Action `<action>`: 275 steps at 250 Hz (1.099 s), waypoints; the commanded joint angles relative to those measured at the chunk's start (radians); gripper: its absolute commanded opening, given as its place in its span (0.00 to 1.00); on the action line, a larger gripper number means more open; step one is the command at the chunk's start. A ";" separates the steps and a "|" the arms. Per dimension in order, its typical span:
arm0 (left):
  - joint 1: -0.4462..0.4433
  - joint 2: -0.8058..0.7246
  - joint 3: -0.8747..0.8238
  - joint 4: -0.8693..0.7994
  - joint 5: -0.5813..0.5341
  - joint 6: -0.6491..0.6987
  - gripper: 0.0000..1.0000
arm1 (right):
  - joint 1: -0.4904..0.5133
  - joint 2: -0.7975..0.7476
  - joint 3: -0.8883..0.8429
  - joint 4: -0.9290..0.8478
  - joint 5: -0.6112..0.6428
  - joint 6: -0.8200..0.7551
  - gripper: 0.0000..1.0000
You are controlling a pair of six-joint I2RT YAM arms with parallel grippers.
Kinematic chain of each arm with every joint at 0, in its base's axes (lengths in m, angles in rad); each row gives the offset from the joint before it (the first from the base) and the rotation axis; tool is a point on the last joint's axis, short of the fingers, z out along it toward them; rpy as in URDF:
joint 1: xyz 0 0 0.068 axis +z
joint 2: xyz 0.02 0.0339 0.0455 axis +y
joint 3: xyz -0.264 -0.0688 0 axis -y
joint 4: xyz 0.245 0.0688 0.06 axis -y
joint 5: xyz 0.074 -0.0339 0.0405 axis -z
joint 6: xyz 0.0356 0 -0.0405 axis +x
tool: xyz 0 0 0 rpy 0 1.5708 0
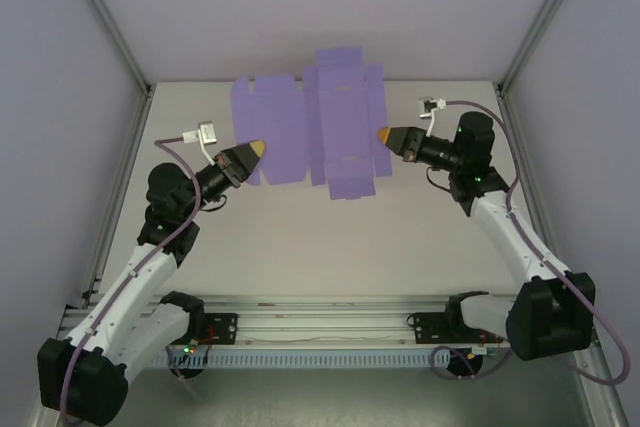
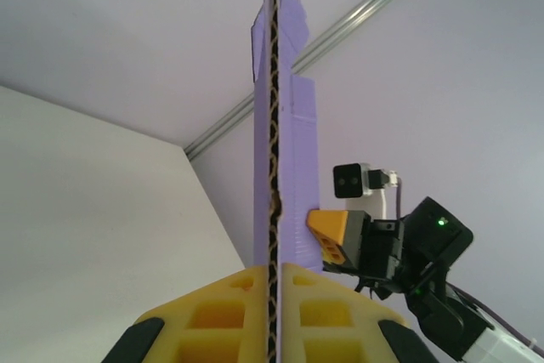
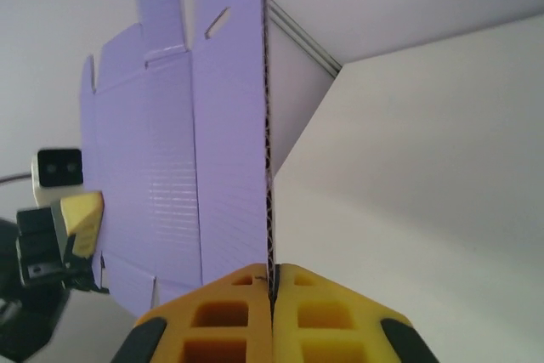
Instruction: Assemble paper box
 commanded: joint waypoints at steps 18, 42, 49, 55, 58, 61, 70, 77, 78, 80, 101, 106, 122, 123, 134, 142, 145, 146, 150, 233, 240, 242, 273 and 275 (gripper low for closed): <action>0.001 -0.005 -0.014 -0.033 -0.034 0.042 0.00 | 0.007 -0.031 -0.011 0.002 -0.006 -0.074 0.00; 0.002 -0.021 0.007 -0.224 -0.140 0.121 0.78 | 0.008 -0.032 0.007 -0.157 0.082 -0.194 0.00; 0.001 -0.028 0.016 -0.306 -0.196 0.145 0.99 | 0.011 -0.027 0.016 -0.215 0.106 -0.239 0.00; 0.001 -0.031 0.020 -0.370 -0.250 0.165 1.00 | 0.014 -0.021 0.020 -0.254 0.132 -0.267 0.00; 0.001 -0.032 0.022 -0.401 -0.280 0.176 1.00 | 0.017 -0.018 0.022 -0.272 0.146 -0.280 0.00; 0.001 -0.034 0.023 -0.432 -0.312 0.185 1.00 | 0.019 -0.015 0.024 -0.289 0.158 -0.294 0.00; 0.001 -0.034 0.030 -0.527 -0.410 0.206 1.00 | 0.026 -0.001 0.025 -0.335 0.189 -0.335 0.00; 0.000 -0.033 0.037 -0.598 -0.491 0.214 1.00 | 0.031 0.012 0.027 -0.358 0.218 -0.352 0.00; 0.000 -0.032 0.038 -0.609 -0.503 0.214 1.00 | 0.032 0.015 0.026 -0.361 0.223 -0.355 0.00; 0.000 -0.030 0.040 -0.627 -0.523 0.217 1.00 | 0.033 0.019 0.027 -0.366 0.231 -0.358 0.00; 0.000 -0.019 0.060 -0.778 -0.677 0.237 1.00 | 0.046 0.079 0.054 -0.456 0.299 -0.429 0.00; 0.002 -0.015 0.064 -0.801 -0.695 0.241 1.00 | 0.051 0.095 0.064 -0.481 0.316 -0.450 0.00; 0.001 -0.010 0.069 -0.843 -0.704 0.254 1.00 | 0.075 0.149 0.098 -0.549 0.389 -0.514 0.00; 0.001 -0.010 0.069 -0.844 -0.703 0.255 1.00 | 0.076 0.152 0.099 -0.553 0.394 -0.519 0.00; 0.001 -0.012 0.066 -0.839 -0.674 0.266 1.00 | 0.104 0.184 0.119 -0.584 0.474 -0.572 0.00; 0.002 -0.015 0.060 -0.828 -0.652 0.271 1.00 | 0.128 0.205 0.131 -0.587 0.566 -0.596 0.00; 0.002 -0.016 0.058 -0.823 -0.644 0.272 1.00 | 0.139 0.214 0.134 -0.587 0.605 -0.605 0.00; 0.001 -0.016 0.058 -0.821 -0.641 0.272 1.00 | 0.143 0.217 0.136 -0.588 0.619 -0.609 0.00; 0.001 -0.016 0.056 -0.815 -0.632 0.274 1.00 | 0.159 0.227 0.142 -0.592 0.672 -0.629 0.00; 0.001 0.018 0.052 -0.716 -0.496 0.262 1.00 | 0.459 0.334 0.037 -0.256 1.123 -1.276 0.00; 0.001 0.023 0.051 -0.705 -0.478 0.260 1.00 | 0.471 0.335 0.012 -0.197 1.124 -1.329 0.00; 0.001 0.026 0.052 -0.702 -0.474 0.259 1.00 | 0.476 0.335 0.003 -0.178 1.127 -1.340 0.00; 0.000 0.067 0.056 -0.637 -0.395 0.233 1.00 | 0.552 0.348 -0.108 0.103 1.171 -1.568 0.00; 0.001 0.070 0.057 -0.633 -0.392 0.231 1.00 | 0.556 0.351 -0.112 0.119 1.174 -1.580 0.00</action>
